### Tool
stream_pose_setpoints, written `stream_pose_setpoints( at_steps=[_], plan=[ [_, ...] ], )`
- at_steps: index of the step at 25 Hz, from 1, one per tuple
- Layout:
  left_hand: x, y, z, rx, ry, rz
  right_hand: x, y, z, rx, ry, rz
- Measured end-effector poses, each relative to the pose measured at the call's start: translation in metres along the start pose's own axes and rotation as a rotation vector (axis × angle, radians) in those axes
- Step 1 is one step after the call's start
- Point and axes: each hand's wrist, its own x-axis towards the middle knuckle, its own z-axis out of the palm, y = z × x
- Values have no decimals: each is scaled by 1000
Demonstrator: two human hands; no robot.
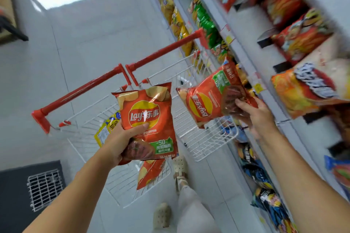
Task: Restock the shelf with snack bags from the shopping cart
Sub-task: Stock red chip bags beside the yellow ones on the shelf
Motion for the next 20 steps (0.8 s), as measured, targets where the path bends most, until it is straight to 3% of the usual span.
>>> stream_pose_setpoints(
  at_steps=[8,14,20],
  plan=[
    [-130,23,46,71,-280,184,-234,-54,-74,238,98,-248],
    [-230,52,129,181,-546,332,-383,-88,-157,358,322,-494],
    [-322,57,225,236,-767,468,-488,-106,-232,515,444,-709]
  ],
)
